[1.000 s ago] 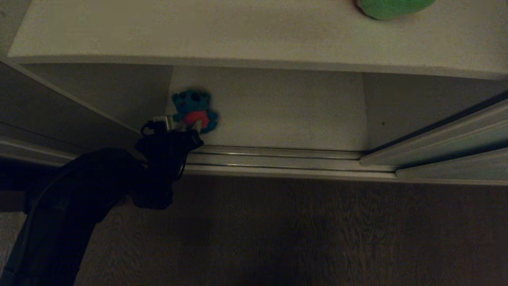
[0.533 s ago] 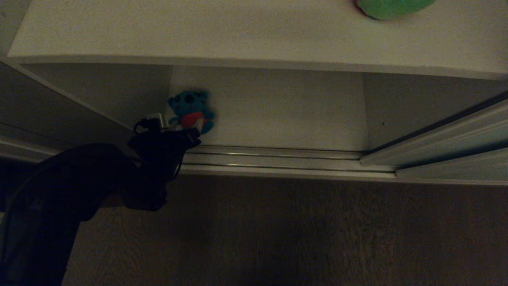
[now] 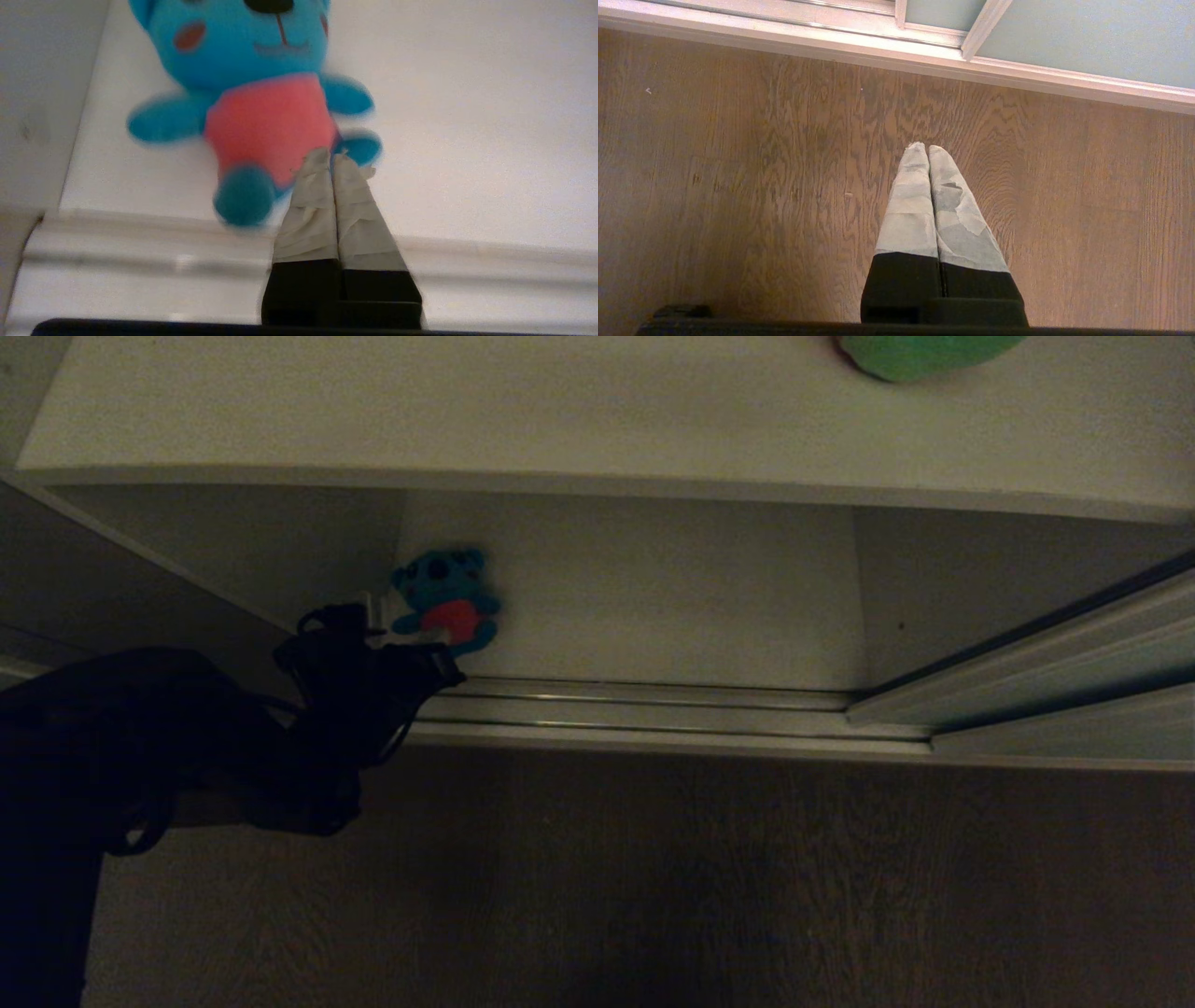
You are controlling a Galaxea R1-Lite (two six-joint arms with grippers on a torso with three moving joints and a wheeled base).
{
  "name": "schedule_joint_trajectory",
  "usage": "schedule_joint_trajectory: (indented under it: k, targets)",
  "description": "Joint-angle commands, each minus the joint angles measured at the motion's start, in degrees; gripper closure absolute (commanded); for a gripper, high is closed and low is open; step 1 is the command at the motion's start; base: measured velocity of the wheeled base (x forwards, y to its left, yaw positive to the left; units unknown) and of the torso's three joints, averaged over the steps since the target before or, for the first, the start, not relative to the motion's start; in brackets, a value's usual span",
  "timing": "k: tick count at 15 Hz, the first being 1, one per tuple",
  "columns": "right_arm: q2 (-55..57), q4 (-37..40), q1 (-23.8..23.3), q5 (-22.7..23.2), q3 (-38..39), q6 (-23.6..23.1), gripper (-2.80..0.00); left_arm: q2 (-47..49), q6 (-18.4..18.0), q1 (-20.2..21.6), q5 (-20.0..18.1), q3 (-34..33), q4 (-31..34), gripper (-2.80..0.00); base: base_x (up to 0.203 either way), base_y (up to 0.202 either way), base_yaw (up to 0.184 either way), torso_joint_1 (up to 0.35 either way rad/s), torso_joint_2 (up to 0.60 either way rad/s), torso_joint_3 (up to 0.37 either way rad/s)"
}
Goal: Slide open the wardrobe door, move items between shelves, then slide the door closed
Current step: Place the blue doll on the lower shelf, then place the green doll on the lower shelf
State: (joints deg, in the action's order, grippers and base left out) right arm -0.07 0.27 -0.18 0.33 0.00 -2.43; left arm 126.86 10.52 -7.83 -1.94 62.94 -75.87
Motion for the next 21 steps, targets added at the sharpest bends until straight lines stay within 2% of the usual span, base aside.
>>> schedule_joint_trajectory:
  k: [1,4,8,10,14,19,21]
  targets:
    - [0.0,0.0,0.0,0.0,0.1,0.0,0.0,-7.3,-0.7,0.0,-0.6,-4.7,1.1,0.0,0.0,0.0,0.0,0.0,0.0,0.0]
    - [0.0,0.0,0.0,0.0,0.1,0.0,0.0,-12.4,-3.8,-0.1,-1.6,-11.1,5.3,0.0,0.0,0.0,0.0,0.0,0.0,0.0]
    - [0.0,0.0,0.0,0.0,0.1,0.0,0.0,-31.6,-7.6,-0.4,-1.8,-27.5,13.8,0.0,0.0,0.0,0.0,0.0,0.0,0.0]
    - [0.0,0.0,0.0,0.0,0.1,0.0,0.0,-42.6,-8.8,-0.4,-1.8,-33.0,20.2,0.0,0.0,0.0,0.0,0.0,0.0,0.0]
    - [0.0,0.0,0.0,0.0,0.1,0.0,0.0,-70.2,-9.9,-0.3,-0.4,-38.2,39.1,0.0,0.0,0.0,0.0,0.0,0.0,0.0]
    - [0.0,0.0,0.0,0.0,0.1,0.0,0.0,-105.0,-11.7,2.2,1.0,-39.9,73.3,0.0,0.0,0.0,0.0,0.0,0.0,0.0]
    - [0.0,0.0,0.0,0.0,0.1,0.0,0.0,-113.8,-13.8,4.3,1.1,-43.1,80.1,0.0,0.0,0.0,0.0,0.0,0.0,0.0]
